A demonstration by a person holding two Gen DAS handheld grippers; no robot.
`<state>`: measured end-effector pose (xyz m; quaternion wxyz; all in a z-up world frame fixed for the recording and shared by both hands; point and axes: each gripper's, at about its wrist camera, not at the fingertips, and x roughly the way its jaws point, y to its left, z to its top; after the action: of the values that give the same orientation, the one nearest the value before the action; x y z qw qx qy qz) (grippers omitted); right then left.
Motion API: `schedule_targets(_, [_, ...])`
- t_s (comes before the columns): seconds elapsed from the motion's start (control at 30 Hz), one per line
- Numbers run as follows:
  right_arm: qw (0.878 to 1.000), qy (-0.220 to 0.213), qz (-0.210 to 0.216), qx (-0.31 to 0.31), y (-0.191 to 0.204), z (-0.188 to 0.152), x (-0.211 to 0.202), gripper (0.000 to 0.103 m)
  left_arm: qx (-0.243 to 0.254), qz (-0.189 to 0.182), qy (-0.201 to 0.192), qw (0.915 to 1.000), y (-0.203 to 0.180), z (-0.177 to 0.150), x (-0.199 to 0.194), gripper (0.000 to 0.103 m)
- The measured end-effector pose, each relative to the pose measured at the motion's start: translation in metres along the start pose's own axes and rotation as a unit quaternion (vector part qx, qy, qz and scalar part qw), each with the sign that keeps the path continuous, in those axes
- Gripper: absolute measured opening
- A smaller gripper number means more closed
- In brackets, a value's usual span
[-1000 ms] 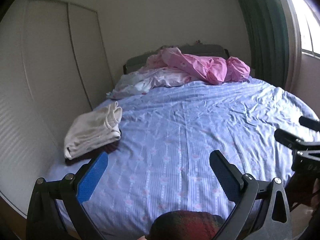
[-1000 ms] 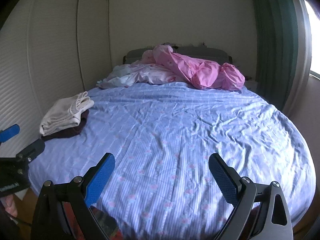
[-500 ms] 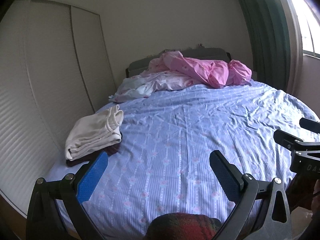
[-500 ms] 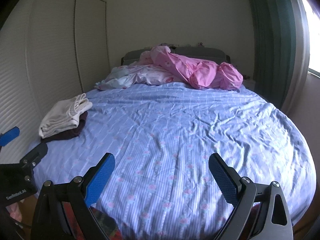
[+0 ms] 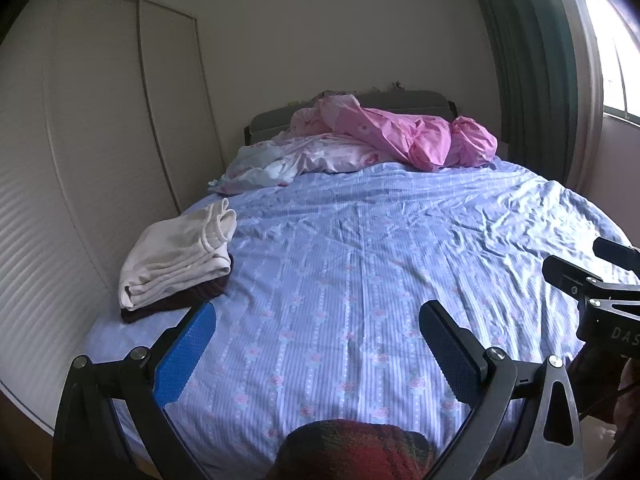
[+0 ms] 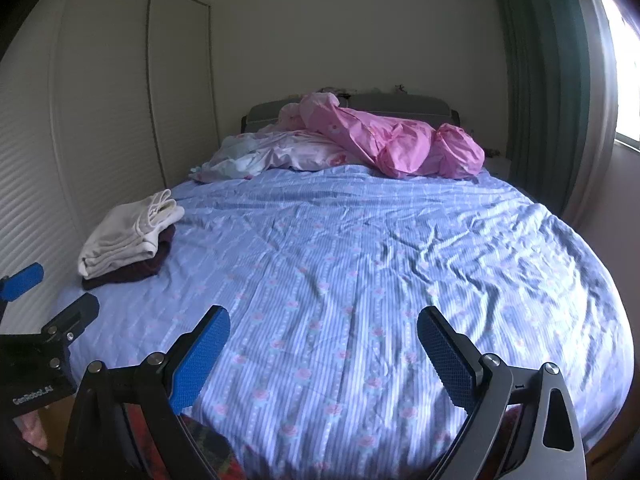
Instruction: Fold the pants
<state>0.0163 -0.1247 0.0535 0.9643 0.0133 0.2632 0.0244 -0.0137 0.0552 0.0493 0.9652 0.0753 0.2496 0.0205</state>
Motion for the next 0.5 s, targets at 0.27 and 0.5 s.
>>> schedule_targets(0.27, [1.0,0.004,-0.002,0.001,0.0019,-0.0001,0.0006,0.095,-0.001,-0.006,0.002,1.0,-0.0035,-0.0009,0.0003,0.103])
schedule_targets(0.5, [1.0,0.004,-0.003,0.002,0.0006,0.0003,0.0024,0.095,0.001,-0.007,0.003,1.0,-0.0074,-0.0027,-0.0014,0.103])
